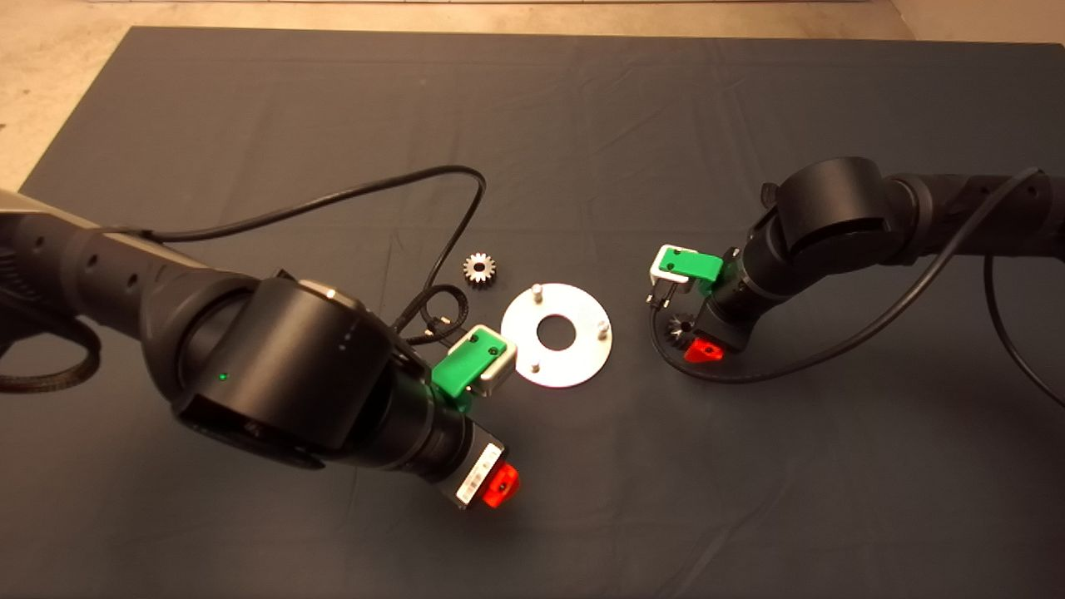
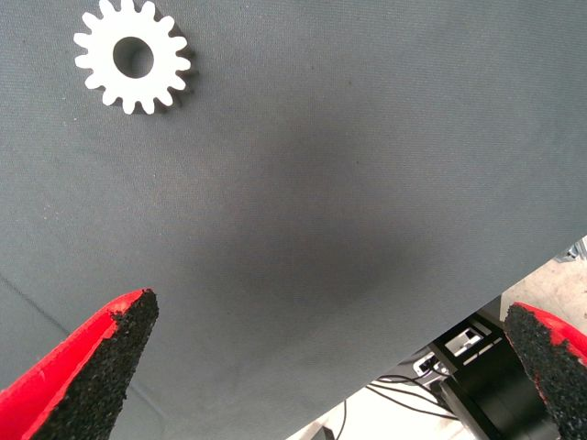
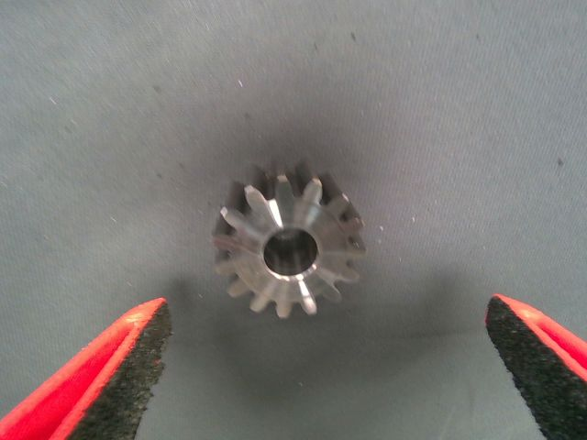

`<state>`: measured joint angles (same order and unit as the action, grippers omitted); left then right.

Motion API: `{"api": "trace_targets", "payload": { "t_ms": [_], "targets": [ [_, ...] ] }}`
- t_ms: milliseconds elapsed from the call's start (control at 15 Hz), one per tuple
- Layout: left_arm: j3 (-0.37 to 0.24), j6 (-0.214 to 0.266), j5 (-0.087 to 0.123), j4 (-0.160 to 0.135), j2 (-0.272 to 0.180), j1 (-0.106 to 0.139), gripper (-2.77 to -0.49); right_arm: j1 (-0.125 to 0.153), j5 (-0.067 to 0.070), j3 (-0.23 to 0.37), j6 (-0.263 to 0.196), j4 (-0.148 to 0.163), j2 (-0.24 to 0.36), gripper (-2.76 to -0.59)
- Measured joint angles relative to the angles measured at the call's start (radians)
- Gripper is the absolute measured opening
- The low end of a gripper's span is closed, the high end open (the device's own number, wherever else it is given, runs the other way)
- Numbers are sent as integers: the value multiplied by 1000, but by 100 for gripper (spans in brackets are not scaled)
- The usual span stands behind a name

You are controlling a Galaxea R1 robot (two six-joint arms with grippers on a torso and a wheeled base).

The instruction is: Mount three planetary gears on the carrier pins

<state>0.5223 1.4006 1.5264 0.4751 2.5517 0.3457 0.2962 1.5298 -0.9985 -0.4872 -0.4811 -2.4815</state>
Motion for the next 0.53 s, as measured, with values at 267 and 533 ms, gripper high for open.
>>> {"api": "trace_targets", "payload": {
  "t_ms": [267, 533],
  "targets": [
    [0, 0, 0, 0, 0, 0, -51, -27, -1, 0, 0, -2, 0, -92],
    [0, 0, 0, 0, 0, 0, -51, -44, -1, 0, -1, -4, -1, -108]
  ]
}}
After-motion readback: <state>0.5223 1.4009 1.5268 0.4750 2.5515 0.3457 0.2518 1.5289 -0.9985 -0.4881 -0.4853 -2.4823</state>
